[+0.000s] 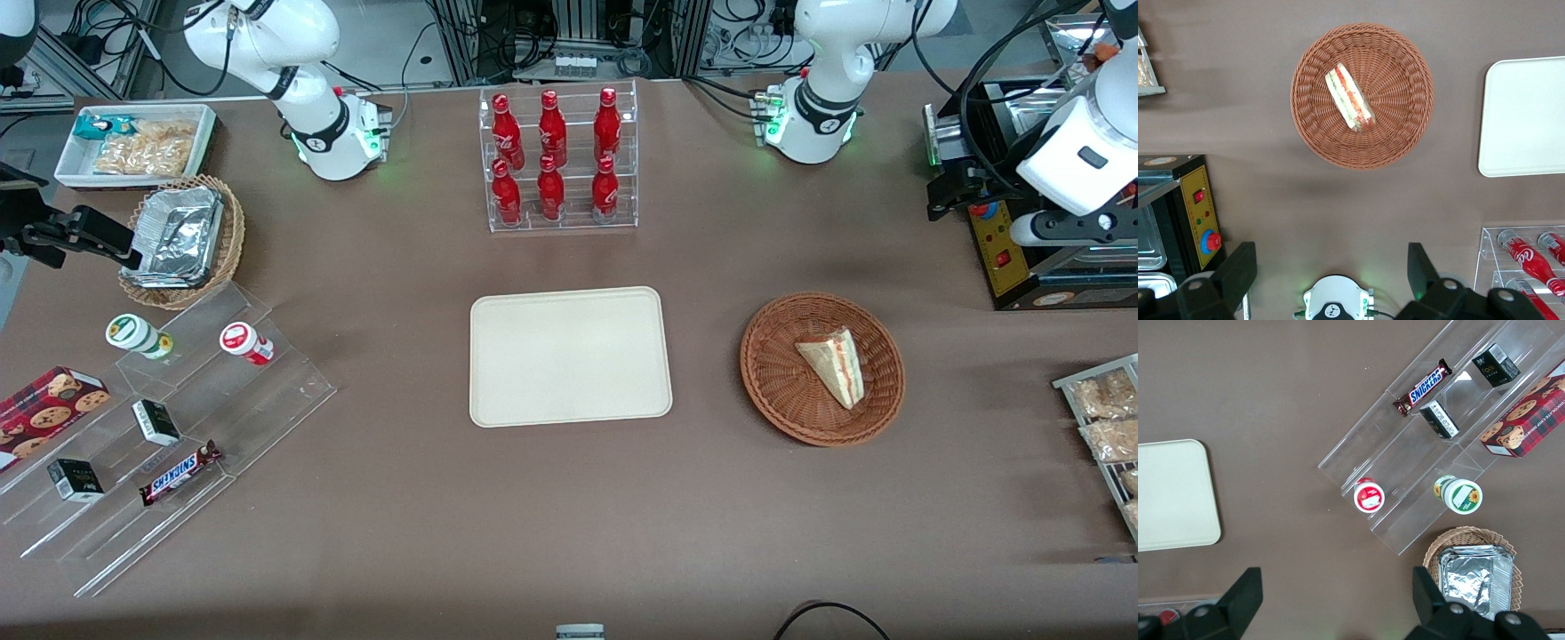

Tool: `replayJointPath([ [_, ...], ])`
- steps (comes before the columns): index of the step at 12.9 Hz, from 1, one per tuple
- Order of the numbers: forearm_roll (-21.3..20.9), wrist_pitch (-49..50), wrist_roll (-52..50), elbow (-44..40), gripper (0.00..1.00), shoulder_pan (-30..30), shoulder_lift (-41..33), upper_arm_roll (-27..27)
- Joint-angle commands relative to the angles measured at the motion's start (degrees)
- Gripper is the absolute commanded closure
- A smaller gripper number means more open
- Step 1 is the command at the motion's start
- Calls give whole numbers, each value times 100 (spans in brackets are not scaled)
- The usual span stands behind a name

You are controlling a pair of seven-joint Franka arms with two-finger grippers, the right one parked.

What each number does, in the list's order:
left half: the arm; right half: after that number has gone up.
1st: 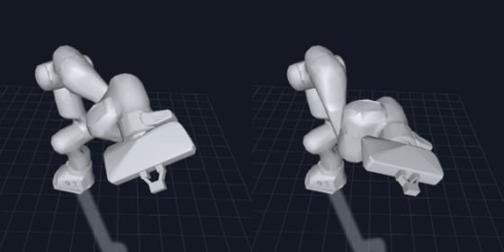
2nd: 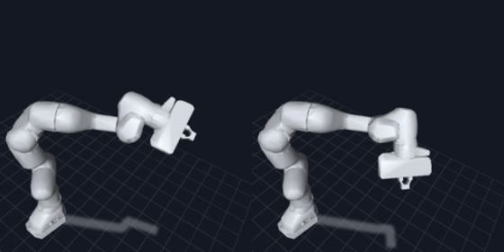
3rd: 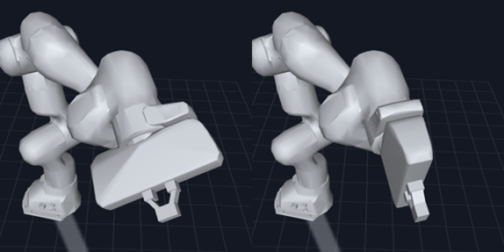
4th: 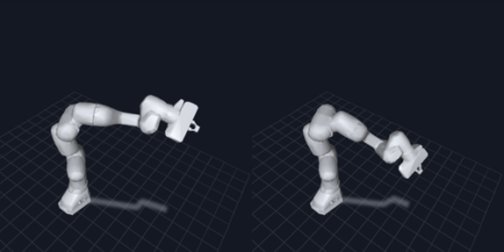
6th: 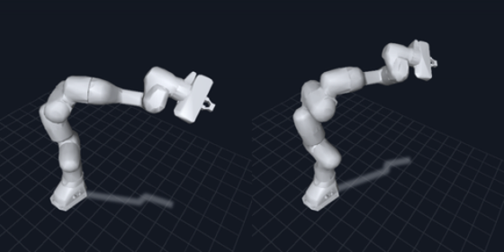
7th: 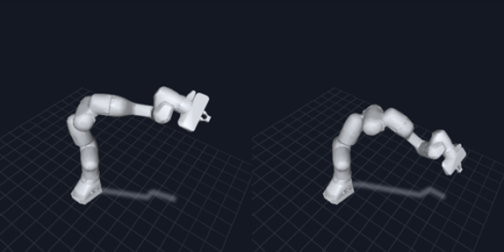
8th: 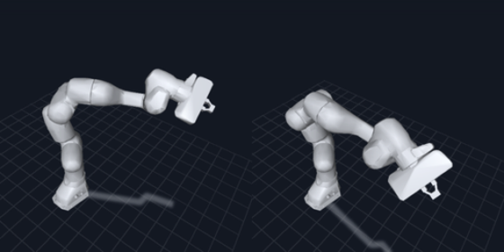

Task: Place sandwich from basket to tray
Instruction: 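Move the left gripper over the wrapped sandwich in the wicker basket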

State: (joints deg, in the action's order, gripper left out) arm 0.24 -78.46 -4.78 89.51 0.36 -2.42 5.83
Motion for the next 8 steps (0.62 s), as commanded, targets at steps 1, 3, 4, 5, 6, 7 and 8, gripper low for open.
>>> replayJointPath([
  [1, -49, -108, 117, -13, 0, 78, 83, 41],
  [3, -76, -56, 117, 49, 0, 87, 267, 41],
  [4, -77, -47, 100, 188, 0, 78, 330, 41],
  [5, -85, -116, 83, 355, 0, 78, 374, 49],
  [6, -77, -248, 82, 566, 0, 78, 392, 50],
  [7, -85, -667, 91, 898, 0, 61, 392, 50],
  [8, -94, -1088, 91, 1258, 0, 52, 392, 50],
])
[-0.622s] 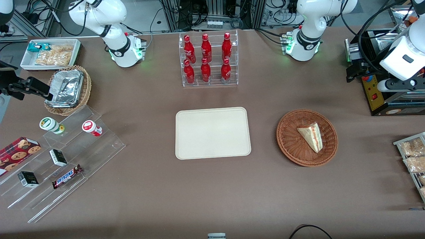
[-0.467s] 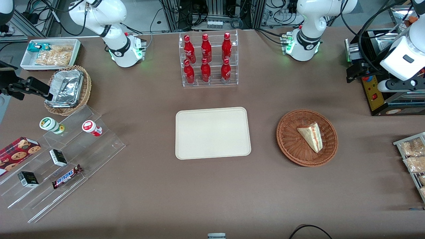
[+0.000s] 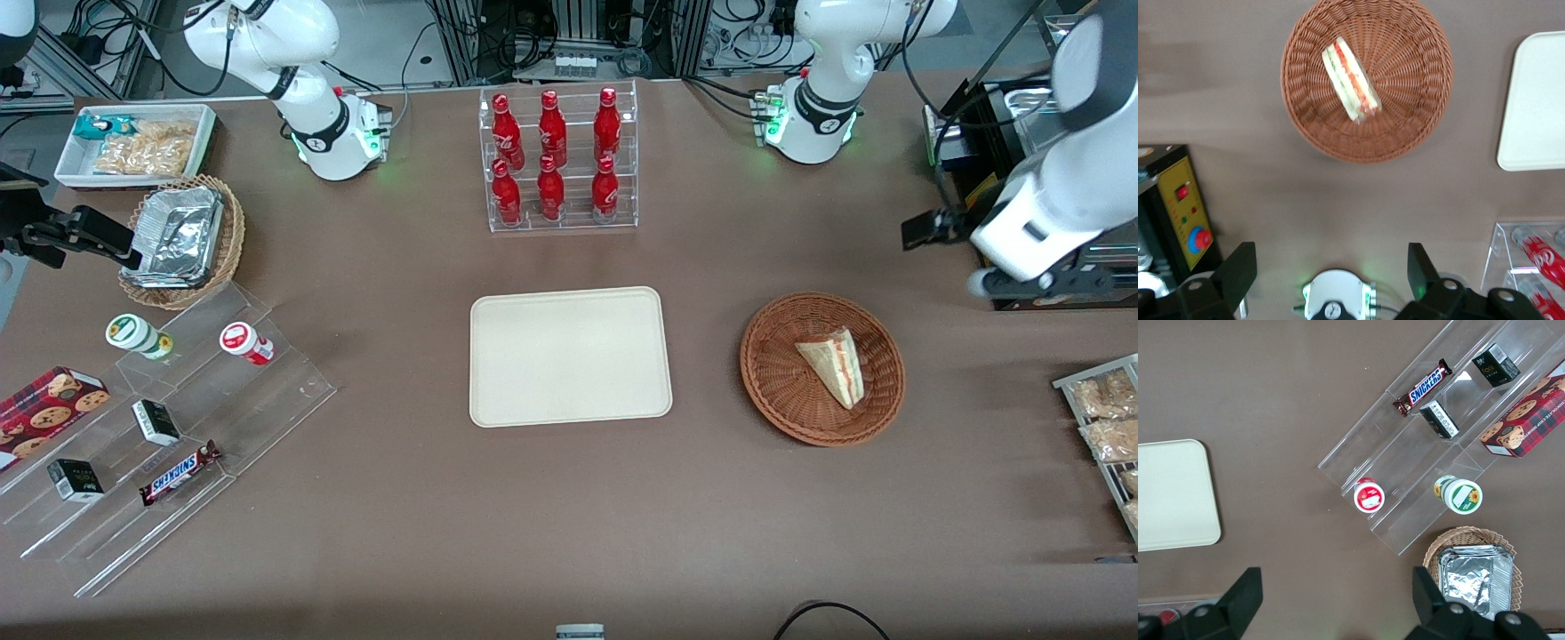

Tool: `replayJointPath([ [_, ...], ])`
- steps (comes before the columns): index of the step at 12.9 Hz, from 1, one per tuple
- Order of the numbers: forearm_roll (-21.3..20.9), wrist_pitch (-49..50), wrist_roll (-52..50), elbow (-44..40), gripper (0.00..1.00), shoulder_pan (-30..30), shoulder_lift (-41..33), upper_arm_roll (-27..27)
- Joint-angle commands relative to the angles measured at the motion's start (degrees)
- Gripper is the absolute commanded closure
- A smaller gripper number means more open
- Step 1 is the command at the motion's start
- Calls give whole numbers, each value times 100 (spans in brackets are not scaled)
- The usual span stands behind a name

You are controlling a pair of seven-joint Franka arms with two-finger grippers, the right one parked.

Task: Place sandwich from basket to tray
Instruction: 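Move the left gripper over the wrapped sandwich in the wicker basket, then lower the left gripper and close it on the wrapped sandwich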

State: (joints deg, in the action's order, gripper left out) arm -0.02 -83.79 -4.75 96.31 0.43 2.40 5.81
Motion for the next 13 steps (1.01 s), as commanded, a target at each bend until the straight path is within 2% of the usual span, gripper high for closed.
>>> replayJointPath([
  [1, -68, -1029, 89, 964, 0, 44, -125, 52],
  [8, -59, -3894, -208, 2925, 0, 62, -152, 52],
  [10, -50, -4547, -1416, 3261, 0, 45, -108, 52],
  [13, -50, -4847, -2992, 3280, 0, 18, 102, 61],
])
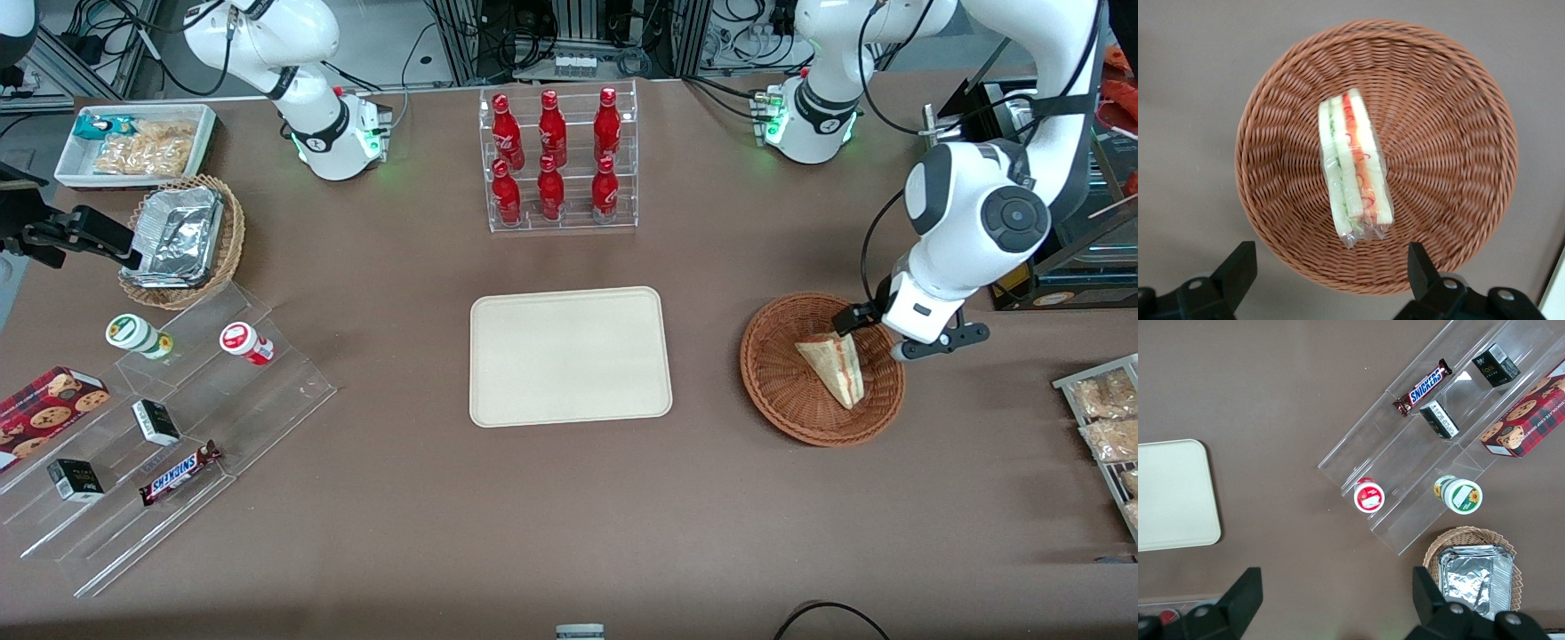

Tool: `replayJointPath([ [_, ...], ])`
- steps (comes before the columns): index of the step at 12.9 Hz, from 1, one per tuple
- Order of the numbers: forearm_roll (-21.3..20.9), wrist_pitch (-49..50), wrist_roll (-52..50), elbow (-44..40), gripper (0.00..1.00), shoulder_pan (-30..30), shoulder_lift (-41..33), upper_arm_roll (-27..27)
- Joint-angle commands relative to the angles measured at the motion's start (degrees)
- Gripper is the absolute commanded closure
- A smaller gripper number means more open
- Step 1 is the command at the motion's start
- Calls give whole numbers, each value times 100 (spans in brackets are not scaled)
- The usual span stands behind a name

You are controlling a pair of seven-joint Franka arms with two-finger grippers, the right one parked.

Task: Place sandwich from basket to tray
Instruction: 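Lower the left gripper and close it on the wrapped sandwich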

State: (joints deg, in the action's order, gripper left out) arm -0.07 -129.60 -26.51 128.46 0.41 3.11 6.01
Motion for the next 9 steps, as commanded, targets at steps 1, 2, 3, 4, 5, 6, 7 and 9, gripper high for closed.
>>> replayJointPath([
  [1, -45, -381, -1090, 74, 0, 21, 119, 40],
  [2, -37, -469, -1371, 65, 0, 21, 242, 49],
  [3, -28, -600, -1705, 74, 0, 21, 339, 49],
  [4, -28, -750, -1865, 74, 0, 12, 453, 49],
  [5, -28, -786, -1866, 65, 0, 12, 541, 58],
  [6, -36, -804, -1866, 56, 0, 12, 655, 58],
  [7, -36, -934, -1866, 65, 0, 3, 769, 58],
  [9, -36, -1119, -1866, 56, 0, -67, 998, 58],
])
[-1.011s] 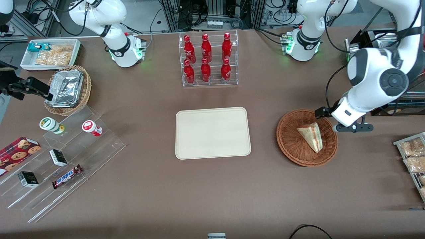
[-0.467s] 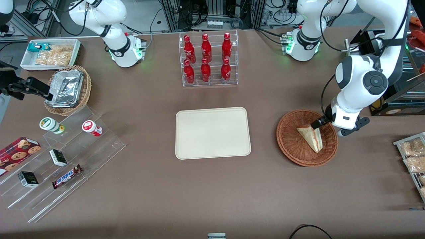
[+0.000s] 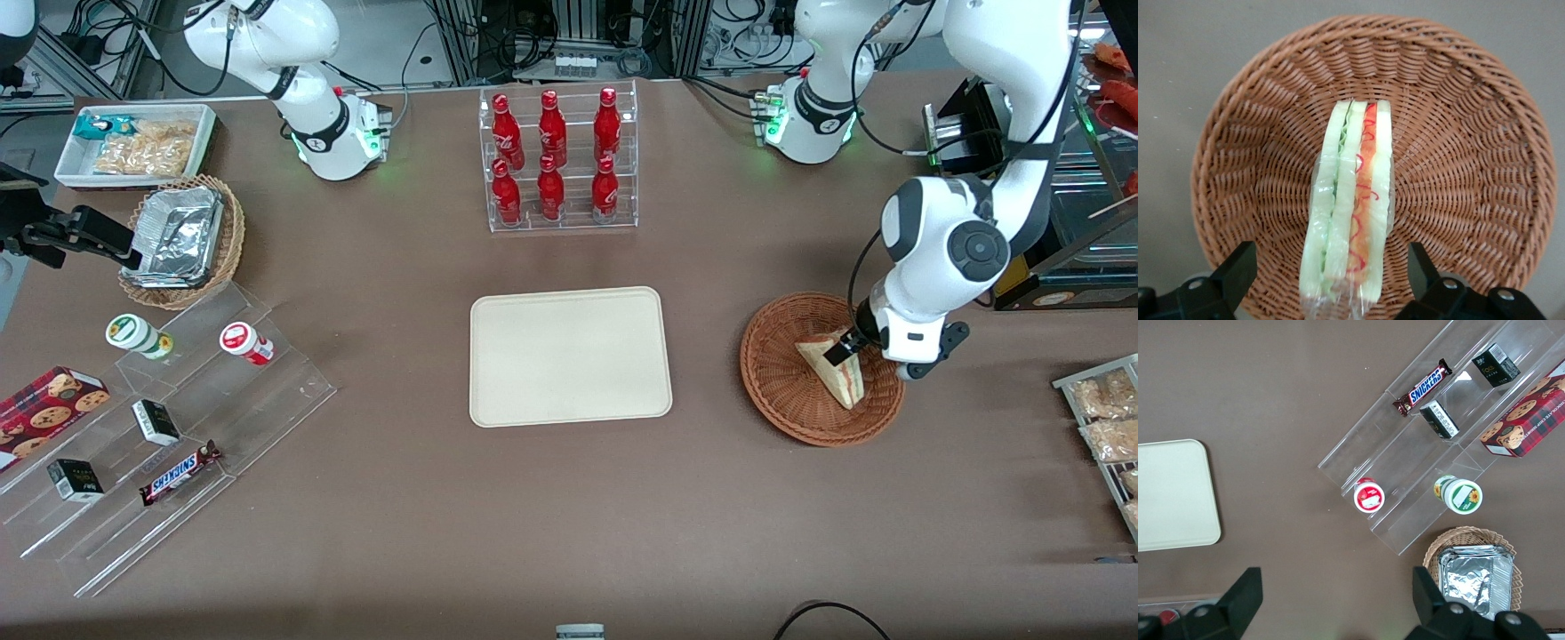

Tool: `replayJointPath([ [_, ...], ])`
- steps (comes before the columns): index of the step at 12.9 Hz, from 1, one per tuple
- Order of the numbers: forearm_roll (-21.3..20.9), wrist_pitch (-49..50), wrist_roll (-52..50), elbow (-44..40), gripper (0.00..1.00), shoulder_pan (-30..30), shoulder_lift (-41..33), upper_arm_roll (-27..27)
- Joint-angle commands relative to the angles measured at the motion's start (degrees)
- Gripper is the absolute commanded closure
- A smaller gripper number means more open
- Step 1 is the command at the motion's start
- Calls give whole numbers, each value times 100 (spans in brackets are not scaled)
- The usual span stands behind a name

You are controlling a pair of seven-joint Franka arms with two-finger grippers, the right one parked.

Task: Place sandwich from basket to tray
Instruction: 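Lower the left gripper and close it on the wrapped sandwich, then lift the sandwich and carry it over the white tray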

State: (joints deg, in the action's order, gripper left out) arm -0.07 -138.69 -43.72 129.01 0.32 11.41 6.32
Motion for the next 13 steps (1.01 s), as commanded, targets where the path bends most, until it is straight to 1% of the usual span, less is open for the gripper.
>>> replayJointPath([
  [1, -37, -307, -137, 1, 9, -67, 221, 27],
  [2, -37, -273, -111, 1, 45, -67, 212, 27],
  [3, -37, -246, -50, -7, 88, -67, 204, 27],
  [4, -37, -220, -5, -33, 95, -67, 212, 27],
  [5, -55, -220, 21, -42, 97, -76, 221, 27],
  [8, -55, -133, 407, -130, 99, -76, 107, 27],
  [9, -55, 120, 547, -252, 99, -76, 55, 35],
  [10, -55, 567, 662, -541, 99, -137, 2, 70],
  [11, -55, 1241, 759, -961, 99, -286, 10, 88],
  [12, -55, 2005, 1029, -1453, 98, -461, 62, 97],
  [13, -55, 2535, 1450, -1849, 97, -593, 167, 88],
])
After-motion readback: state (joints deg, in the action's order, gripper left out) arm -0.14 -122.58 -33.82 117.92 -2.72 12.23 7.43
